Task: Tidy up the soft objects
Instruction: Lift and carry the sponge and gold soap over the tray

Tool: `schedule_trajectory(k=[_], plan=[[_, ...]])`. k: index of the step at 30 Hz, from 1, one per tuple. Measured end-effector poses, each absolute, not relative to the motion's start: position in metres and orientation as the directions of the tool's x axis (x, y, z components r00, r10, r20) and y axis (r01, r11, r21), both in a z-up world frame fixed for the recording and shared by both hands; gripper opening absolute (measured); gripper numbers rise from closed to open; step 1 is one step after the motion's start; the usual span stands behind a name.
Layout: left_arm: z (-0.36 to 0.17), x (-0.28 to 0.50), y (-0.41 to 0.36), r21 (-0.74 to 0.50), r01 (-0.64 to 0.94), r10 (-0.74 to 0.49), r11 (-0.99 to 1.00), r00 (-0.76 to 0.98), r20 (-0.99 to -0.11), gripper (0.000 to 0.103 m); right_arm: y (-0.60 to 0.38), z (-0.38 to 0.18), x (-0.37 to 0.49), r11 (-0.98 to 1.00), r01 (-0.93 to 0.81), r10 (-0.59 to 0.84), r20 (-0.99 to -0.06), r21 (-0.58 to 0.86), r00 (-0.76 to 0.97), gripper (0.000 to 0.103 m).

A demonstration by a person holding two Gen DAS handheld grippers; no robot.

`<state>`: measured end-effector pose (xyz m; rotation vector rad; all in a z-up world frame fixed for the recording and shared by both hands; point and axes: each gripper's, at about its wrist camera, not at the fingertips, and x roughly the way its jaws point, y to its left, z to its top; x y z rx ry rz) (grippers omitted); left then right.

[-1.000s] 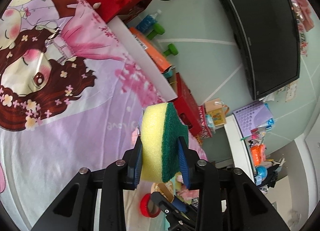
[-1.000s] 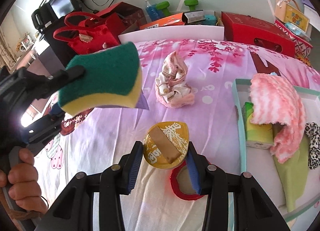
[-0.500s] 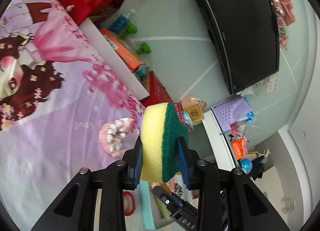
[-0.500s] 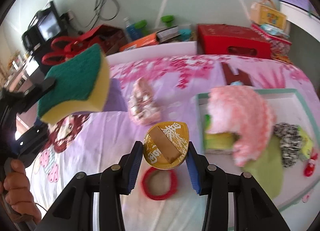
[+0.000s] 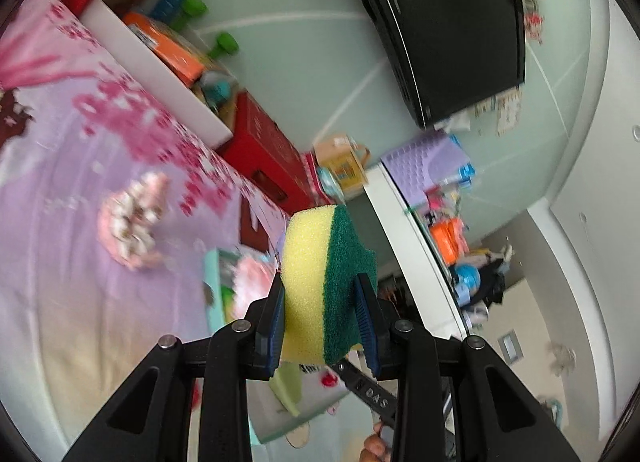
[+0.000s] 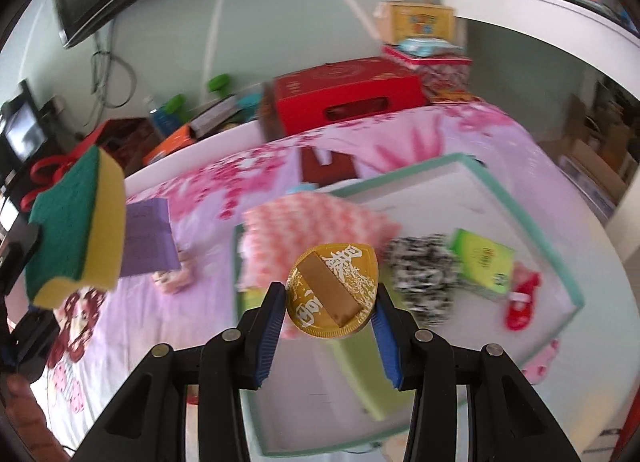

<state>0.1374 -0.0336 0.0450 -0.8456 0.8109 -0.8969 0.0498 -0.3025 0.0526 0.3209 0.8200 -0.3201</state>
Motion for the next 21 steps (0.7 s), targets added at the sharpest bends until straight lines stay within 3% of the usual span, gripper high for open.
schedule_trajectory(k=[8,21], plan=[[0.037,0.129,-0.078,-0.873,0.343,-0.927,0.346,0.271,-0.261,0.034,-0.342,0.052,0.031,0.844,0.522,-0.257,-0.762,0.124,0.595,0.046],[0.001,0.126,-0.118,-0.879,0.292,-0.926,0.377,0.149,-0.348,0.034,-0.364,0.044,0.019,0.802,0.578,-0.26,-0.783,0.151,0.565,0.046]])
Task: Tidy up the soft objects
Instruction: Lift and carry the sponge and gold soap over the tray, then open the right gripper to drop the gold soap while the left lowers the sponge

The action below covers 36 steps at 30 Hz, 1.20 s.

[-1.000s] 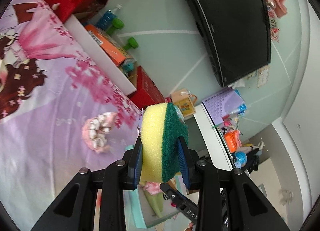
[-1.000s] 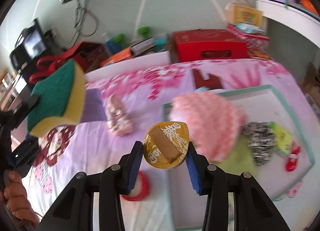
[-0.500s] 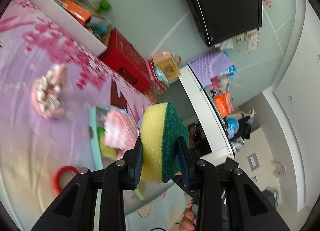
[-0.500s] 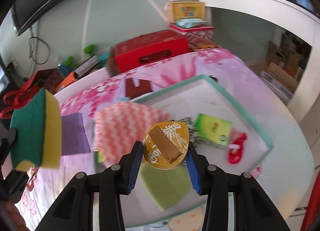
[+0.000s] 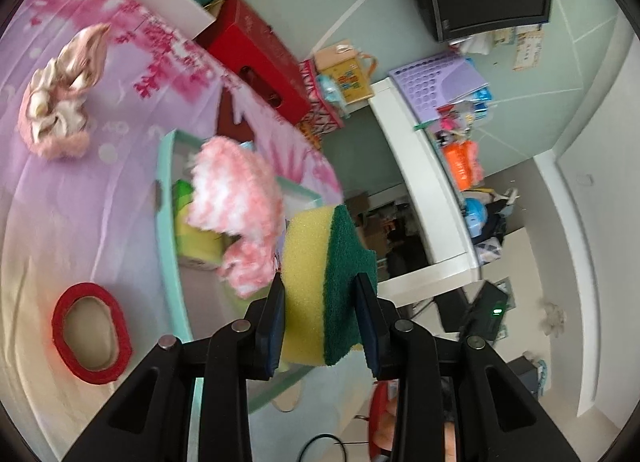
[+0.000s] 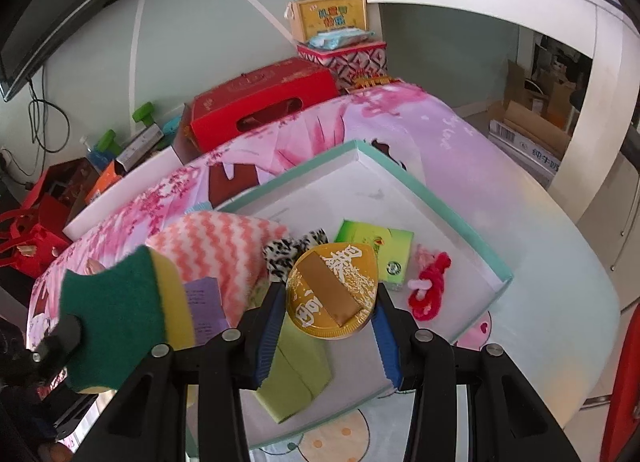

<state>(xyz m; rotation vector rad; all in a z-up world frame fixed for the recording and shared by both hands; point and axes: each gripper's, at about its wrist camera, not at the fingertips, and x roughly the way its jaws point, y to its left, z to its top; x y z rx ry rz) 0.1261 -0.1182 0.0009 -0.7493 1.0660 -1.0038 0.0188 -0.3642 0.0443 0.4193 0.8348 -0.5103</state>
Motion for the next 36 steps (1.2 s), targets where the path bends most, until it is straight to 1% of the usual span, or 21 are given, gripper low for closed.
schedule_trajectory(k=[4,6,9,16,30,34,36], plan=[[-0.012,0.126,-0.125,-0.87,0.272,-0.912,0.411,0.127,-0.391,0.034,-0.363,0.037,0.023,0.812,0.569,-0.247,-0.806,0.131,0.538,0.046],[-0.014,0.126,-0.128,-0.851,0.279,-0.896,0.444,0.134,-0.423,0.034,-0.363,0.033,0.025,0.817,0.563,-0.236,-0.816,0.127,0.527,0.046],[-0.016,0.126,-0.129,-0.837,0.281,-0.883,0.47,0.14,-0.448,0.035,-0.363,0.028,0.027,0.818,0.562,-0.23,-0.825,0.123,0.516,0.046],[-0.018,0.125,-0.135,-0.76,0.312,-0.821,0.57,0.173,-0.544,0.037,-0.365,0.018,0.031,0.817,0.561,-0.208,-0.843,0.129,0.496,0.046],[-0.027,0.127,-0.14,-0.733,0.31,-0.794,0.606,0.176,-0.582,0.041,-0.362,0.011,0.035,0.82,0.556,-0.184,-0.858,0.135,0.48,0.049],[-0.026,0.126,-0.143,-0.729,0.315,-0.792,0.608,0.171,-0.586,0.042,-0.364,0.01,0.035,0.812,0.566,-0.179,-0.863,0.141,0.472,0.056],[-0.025,0.126,-0.143,-0.731,0.314,-0.793,0.606,0.168,-0.586,0.043,-0.365,0.009,0.034,0.809,0.571,-0.181,-0.864,0.14,0.469,0.058]])
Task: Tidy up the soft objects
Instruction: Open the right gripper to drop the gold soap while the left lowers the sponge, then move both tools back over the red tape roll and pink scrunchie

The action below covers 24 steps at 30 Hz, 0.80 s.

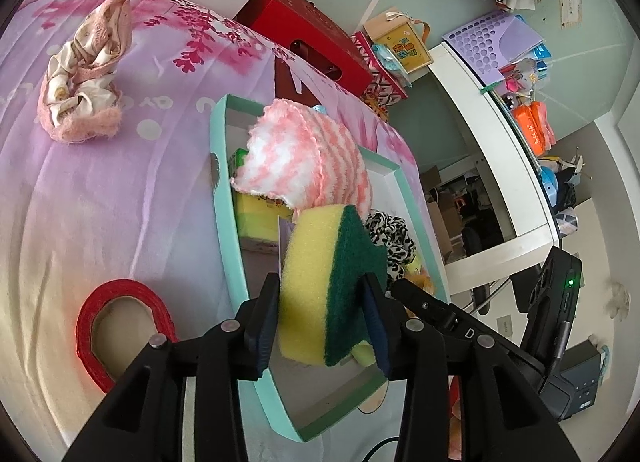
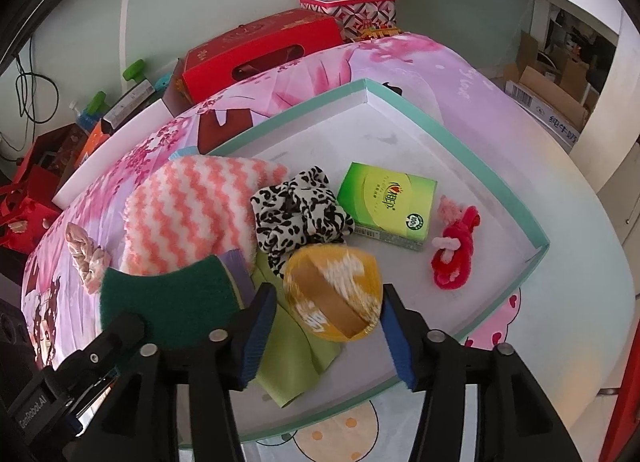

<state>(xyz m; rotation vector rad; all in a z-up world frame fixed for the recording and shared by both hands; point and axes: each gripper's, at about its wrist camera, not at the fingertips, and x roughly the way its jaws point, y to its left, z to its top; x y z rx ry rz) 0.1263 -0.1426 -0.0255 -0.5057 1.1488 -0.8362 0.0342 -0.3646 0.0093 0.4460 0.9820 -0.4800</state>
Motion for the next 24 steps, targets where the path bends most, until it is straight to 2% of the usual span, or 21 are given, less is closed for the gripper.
schedule_trajectory(k=[4,7,11,16,21,24], plan=[[-0.021,0.125,-0.142,-0.723,0.325,-0.789,0.61,0.164,-0.592,0.045,-0.364,0.011,0.033,0.809,0.57,-0.184,-0.861,0.142,0.475,0.066],[-0.015,0.122,-0.142,-0.703,0.344,-0.777,0.622,0.168,-0.606,0.046,-0.363,0.013,0.032,0.81,0.571,-0.19,-0.859,0.137,0.475,0.066],[-0.004,0.121,-0.139,-0.68,0.363,-0.765,0.637,0.188,-0.616,0.056,-0.363,0.016,0.032,0.809,0.571,-0.195,-0.853,0.139,0.485,0.066],[0.006,0.122,-0.129,-0.637,0.368,-0.731,0.677,0.235,-0.641,0.057,-0.36,0.021,0.032,0.813,0.565,-0.199,-0.845,0.141,0.497,0.066],[0.014,0.125,-0.113,-0.556,0.349,-0.654,0.754,0.328,-0.682,0.058,-0.352,0.024,0.035,0.828,0.544,-0.197,-0.838,0.136,0.509,0.066],[0.013,0.132,-0.099,-0.442,0.285,-0.525,0.851,0.406,-0.748,0.063,-0.345,0.027,0.038,0.838,0.528,-0.19,-0.832,0.138,0.521,0.066]])
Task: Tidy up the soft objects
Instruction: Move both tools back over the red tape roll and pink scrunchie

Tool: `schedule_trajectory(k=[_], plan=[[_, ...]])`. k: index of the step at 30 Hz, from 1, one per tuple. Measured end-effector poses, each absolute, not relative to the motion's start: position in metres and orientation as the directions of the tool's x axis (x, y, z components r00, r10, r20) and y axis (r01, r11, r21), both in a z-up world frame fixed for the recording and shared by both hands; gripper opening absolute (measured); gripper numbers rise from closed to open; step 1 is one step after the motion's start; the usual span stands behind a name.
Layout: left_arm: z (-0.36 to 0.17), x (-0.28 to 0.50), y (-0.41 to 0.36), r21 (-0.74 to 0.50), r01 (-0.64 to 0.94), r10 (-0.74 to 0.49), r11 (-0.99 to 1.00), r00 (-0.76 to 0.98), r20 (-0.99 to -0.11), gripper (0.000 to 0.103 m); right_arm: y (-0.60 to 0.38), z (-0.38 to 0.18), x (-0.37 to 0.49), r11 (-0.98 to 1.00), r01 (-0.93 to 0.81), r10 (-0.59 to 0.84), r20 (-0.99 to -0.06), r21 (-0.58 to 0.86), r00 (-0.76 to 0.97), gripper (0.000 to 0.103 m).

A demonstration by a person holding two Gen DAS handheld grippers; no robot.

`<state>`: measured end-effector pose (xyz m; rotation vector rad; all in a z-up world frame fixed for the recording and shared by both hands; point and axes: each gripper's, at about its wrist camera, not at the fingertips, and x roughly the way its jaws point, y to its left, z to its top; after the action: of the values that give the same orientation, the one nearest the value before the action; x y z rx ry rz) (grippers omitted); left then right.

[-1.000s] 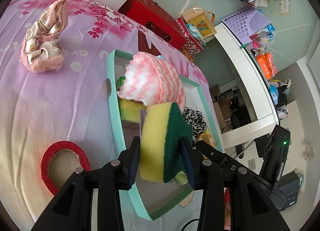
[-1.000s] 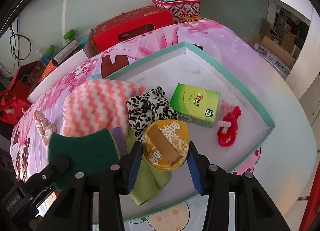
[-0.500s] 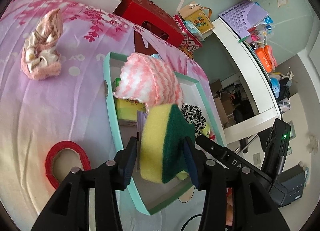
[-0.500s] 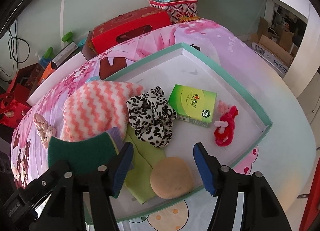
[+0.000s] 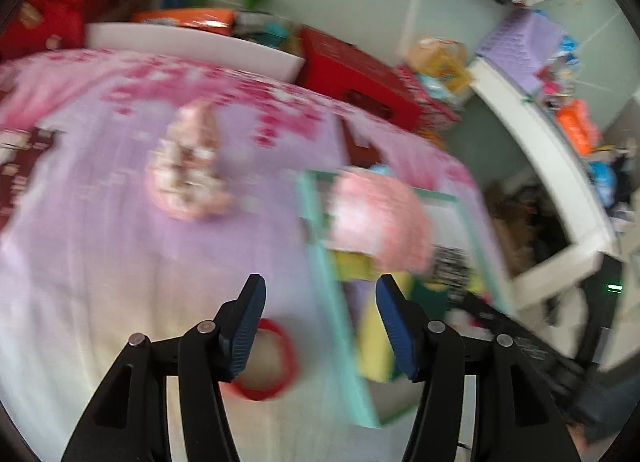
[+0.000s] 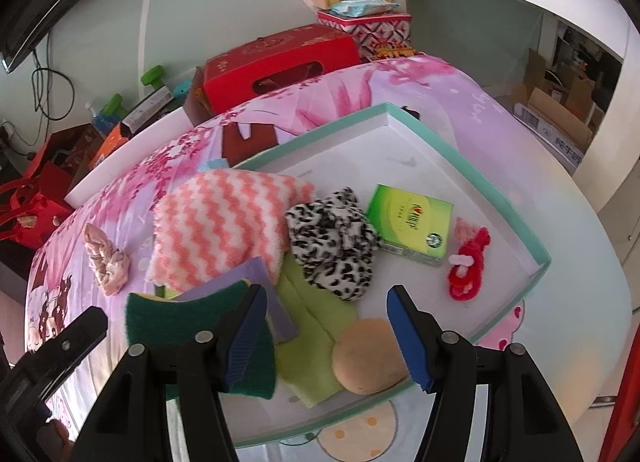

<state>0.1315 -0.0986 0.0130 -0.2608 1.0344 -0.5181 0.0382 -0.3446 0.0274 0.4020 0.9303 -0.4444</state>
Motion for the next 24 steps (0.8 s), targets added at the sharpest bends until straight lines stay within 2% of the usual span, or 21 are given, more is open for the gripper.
schedule_trajectory(k=[4,12,14,17,24], plan=[[0.005,0.142,-0.078,-0.314,0.174,-0.359,0.933,0.456,-0.815,0.066,-0.329,0.035,0.043,0.857,0.495,-0.177,-0.818,0.145,0.547,0.066],[-0.005,0.157,-0.032,-0.178,-0.014,-0.147,0.984,0.505,-0.85,0.069,-0.273,0.045,0.063,0.925,0.359,-0.125,-0.793,0.124,0.596,0.066],[-0.005,0.159,-0.023,-0.156,-0.044,-0.112,0.987,0.512,-0.852,0.072,-0.261,0.048,0.066,0.938,0.327,-0.114,-0.787,0.116,0.607,0.071],[-0.005,0.161,-0.012,-0.137,-0.075,-0.078,0.988,0.523,-0.849,0.084,-0.244,0.049,0.07,0.952,0.288,-0.1,-0.781,0.105,0.617,0.077],[-0.003,0.162,0.012,-0.093,-0.116,-0.019,0.989,0.523,-0.852,0.086,-0.21,0.05,0.078,0.976,0.19,-0.039,-0.772,0.107,0.634,0.081]])
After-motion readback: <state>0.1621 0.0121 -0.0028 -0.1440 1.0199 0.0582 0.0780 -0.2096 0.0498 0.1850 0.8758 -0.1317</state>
